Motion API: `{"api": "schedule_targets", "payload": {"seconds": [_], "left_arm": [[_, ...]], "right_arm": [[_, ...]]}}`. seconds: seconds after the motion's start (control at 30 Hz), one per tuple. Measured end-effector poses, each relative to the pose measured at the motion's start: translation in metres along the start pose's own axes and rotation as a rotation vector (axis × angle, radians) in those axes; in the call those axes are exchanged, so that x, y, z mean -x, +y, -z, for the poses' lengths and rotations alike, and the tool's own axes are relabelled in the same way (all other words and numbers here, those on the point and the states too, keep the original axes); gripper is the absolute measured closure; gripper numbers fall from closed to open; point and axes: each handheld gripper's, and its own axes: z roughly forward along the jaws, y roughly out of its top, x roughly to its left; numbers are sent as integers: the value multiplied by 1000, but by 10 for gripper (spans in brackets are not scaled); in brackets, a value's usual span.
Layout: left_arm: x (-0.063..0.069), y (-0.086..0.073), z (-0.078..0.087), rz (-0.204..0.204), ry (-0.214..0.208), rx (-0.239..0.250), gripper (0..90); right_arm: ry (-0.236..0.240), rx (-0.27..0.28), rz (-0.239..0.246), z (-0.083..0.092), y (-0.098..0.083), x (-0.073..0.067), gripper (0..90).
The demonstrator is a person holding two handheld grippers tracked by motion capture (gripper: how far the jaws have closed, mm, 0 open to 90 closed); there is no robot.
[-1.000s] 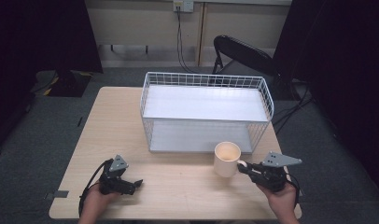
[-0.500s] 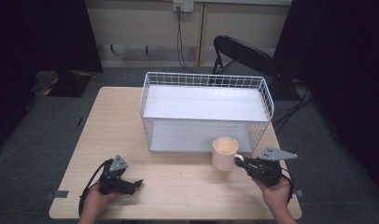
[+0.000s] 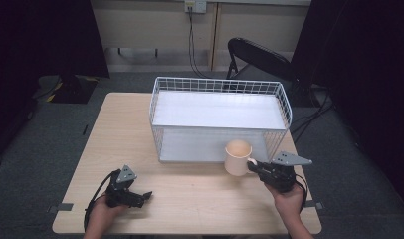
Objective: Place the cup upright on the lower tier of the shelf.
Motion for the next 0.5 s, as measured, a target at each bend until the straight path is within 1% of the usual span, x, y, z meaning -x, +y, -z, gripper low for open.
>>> {"api": "schedule_targets", "payload": {"seconds": [0.2, 0.5], "left_arm": [[0, 0, 0, 0, 0, 0, 0], [0, 0, 0, 0, 0, 0, 0]], "right_arm": [[-9, -3, -2, -2, 1, 1, 803], [-40, 6, -12, -4, 0, 4, 803]]}}
